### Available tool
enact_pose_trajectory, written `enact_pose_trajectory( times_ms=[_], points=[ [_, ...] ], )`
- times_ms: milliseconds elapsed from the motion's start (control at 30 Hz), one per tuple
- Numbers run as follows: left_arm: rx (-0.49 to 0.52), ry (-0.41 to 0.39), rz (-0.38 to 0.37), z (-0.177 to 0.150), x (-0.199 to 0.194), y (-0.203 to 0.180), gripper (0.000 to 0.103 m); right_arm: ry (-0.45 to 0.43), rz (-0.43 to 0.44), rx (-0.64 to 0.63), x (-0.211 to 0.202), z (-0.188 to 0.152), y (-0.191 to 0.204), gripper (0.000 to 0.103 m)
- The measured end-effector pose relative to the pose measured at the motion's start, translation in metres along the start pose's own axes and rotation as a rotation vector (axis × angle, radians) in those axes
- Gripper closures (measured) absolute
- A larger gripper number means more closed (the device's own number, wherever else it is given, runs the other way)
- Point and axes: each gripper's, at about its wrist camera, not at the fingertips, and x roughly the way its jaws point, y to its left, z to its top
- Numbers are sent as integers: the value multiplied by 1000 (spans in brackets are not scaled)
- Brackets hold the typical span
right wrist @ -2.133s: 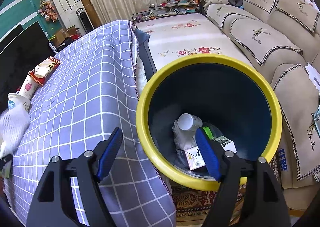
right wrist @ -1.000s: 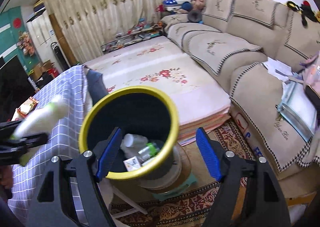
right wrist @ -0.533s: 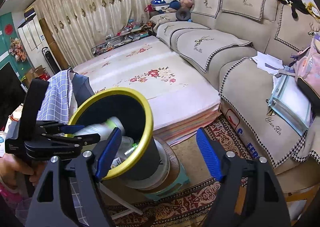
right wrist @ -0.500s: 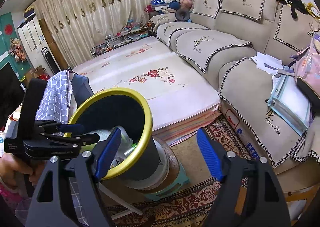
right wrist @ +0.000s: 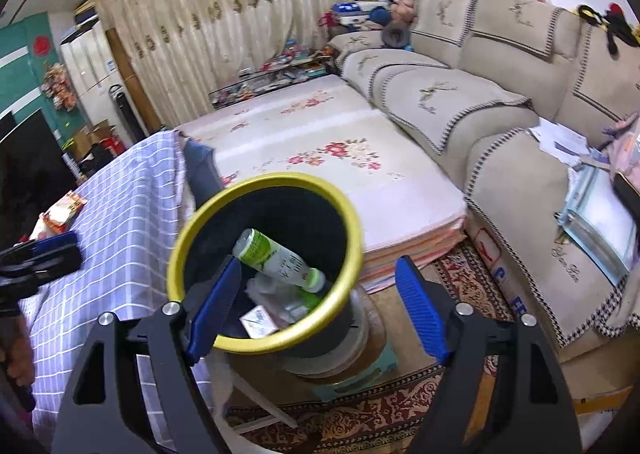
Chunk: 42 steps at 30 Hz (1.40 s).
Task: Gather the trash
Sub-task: 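Return the right gripper to the table and pinch the white foam net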
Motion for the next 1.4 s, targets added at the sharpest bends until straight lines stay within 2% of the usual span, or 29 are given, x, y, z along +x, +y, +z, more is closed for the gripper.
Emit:
enact_pose_trajectory(
  times_ms=[133, 200, 333, 567, 800, 1000, 1167, 1400],
  points=[
    [-101, -98, 101, -33, -66, 41, 13, 14, 62, -56, 6, -1, 38, 28],
    [-152, -135, 175, -53, -101, 64, 13, 23, 95, -86, 10, -1, 58, 28],
    [-224, -177, 296, -85, -153, 104, 13, 43, 166, -161, 16, -3, 108, 28],
    [-348, -247, 504, -148, -238, 157, 12, 91, 342, -317, 25, -15, 220, 27],
    [-460, -264, 556, -195, -275, 193, 12, 157, 525, -463, 25, -42, 336, 27],
    [-489, -264, 558, -207, -275, 202, 12, 173, 572, -524, 20, -71, 410, 24],
    [-495, -271, 561, -215, -282, 205, 12, 153, 577, -579, 6, -96, 461, 22],
    [-516, -269, 555, -226, -286, 214, 12, 139, 445, -625, 12, -122, 497, 22]
  ],
)
